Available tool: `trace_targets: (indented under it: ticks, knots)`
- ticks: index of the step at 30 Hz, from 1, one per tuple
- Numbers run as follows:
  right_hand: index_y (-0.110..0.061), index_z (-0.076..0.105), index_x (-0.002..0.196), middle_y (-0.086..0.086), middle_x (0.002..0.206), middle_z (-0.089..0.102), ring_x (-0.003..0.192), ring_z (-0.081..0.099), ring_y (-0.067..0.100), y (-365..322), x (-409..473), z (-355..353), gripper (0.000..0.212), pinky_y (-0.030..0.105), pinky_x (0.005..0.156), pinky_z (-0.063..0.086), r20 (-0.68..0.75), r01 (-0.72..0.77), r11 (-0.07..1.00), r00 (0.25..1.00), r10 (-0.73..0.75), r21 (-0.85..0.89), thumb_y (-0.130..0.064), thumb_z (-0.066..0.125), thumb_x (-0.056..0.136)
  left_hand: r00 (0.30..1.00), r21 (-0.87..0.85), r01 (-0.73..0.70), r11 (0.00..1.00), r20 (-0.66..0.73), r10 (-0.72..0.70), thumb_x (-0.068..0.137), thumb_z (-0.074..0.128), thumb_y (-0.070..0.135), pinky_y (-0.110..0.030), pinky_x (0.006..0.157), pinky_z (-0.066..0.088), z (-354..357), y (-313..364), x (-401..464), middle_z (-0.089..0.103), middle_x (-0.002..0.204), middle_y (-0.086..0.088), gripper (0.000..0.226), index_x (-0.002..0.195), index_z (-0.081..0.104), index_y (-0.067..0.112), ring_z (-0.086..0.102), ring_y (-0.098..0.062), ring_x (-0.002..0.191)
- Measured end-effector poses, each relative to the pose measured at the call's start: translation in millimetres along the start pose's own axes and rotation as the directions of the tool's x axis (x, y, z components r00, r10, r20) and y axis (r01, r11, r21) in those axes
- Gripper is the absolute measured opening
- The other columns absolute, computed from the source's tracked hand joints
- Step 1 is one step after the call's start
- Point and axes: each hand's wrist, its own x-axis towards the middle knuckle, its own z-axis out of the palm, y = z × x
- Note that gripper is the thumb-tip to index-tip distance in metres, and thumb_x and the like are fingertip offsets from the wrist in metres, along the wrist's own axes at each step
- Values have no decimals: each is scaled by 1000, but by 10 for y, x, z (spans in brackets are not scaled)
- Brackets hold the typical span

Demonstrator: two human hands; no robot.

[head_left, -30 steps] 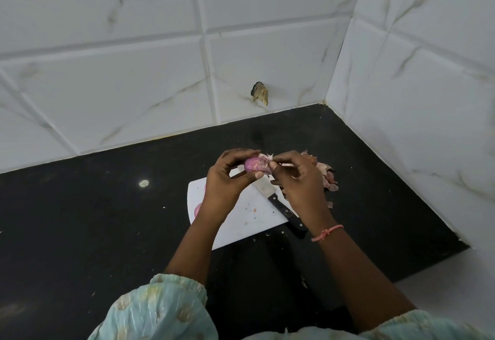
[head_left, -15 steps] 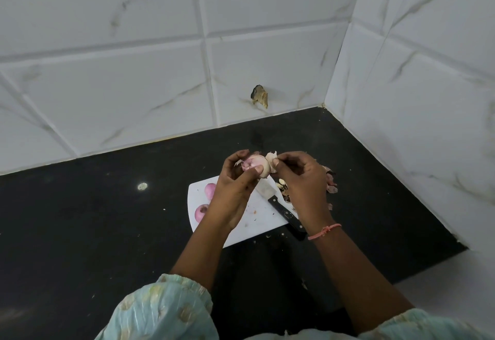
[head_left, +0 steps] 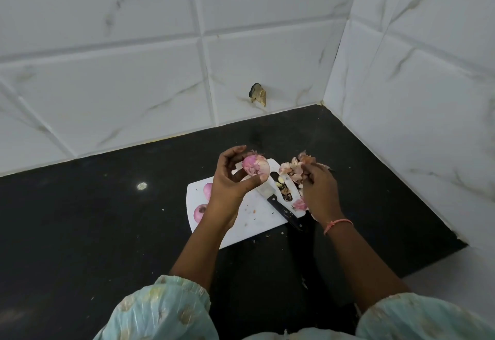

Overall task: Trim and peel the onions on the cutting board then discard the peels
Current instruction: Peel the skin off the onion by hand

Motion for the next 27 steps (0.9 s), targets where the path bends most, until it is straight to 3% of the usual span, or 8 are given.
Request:
trace_targets:
  ticks: [3,6,8,16,20,24,27]
  knots:
    - [-14,66,117,0,117,64,110,60,13,-306,-107,-90,23,23,92,51,-20,100,976,995,-98,193,-18,61,95,995,99,-94,991,29,92,73,81,-11,-26,87,56,-3,2,-4,62,129,-7,70,129,51,17,65,-17,115]
    - [-21,66,115,-11,109,68,101,64,5,-676,-229,-181,27,17,80,55,116,144,876,968,-221,460,-31,68,90,983,144,-175,974,84,165,74,80,-13,-30,94,55,-4,16,-7,60,131,-11,68,130,49,12,62,-22,120]
    - [-22,67,113,-13,105,69,98,66,6,-769,-255,-163,29,22,79,56,123,191,856,952,-282,480,-32,73,86,978,140,-197,970,93,185,76,77,-15,-28,94,54,9,33,-17,60,129,-12,65,130,48,9,63,-21,120]
    - [-12,72,96,-2,93,72,93,69,18,-740,-207,-135,10,46,81,59,77,142,805,971,-226,575,-18,71,88,978,102,-193,976,97,183,75,75,-18,-35,96,54,-35,49,-9,62,127,-8,65,128,49,9,62,-22,120]
    - [-13,70,96,-3,93,71,91,68,15,-729,-190,-180,6,38,79,59,64,162,822,970,-234,546,-15,69,90,983,81,-166,983,89,159,73,79,-14,-29,91,55,-31,68,-26,67,124,-4,65,126,52,10,64,-21,119]
    - [-21,67,110,-4,111,66,103,65,12,-758,-216,-213,25,24,79,57,128,246,796,919,-372,552,-21,72,86,981,88,-174,981,96,166,74,80,-7,-29,94,54,-47,110,-25,68,126,-6,56,123,56,7,65,-22,119]
    - [-24,66,109,-4,111,66,102,65,13,-737,-212,-220,26,27,82,58,122,292,793,902,-414,534,-20,74,84,980,124,-184,975,104,172,75,80,-7,-31,96,55,-63,117,-28,68,127,-5,54,123,58,5,65,-22,119]
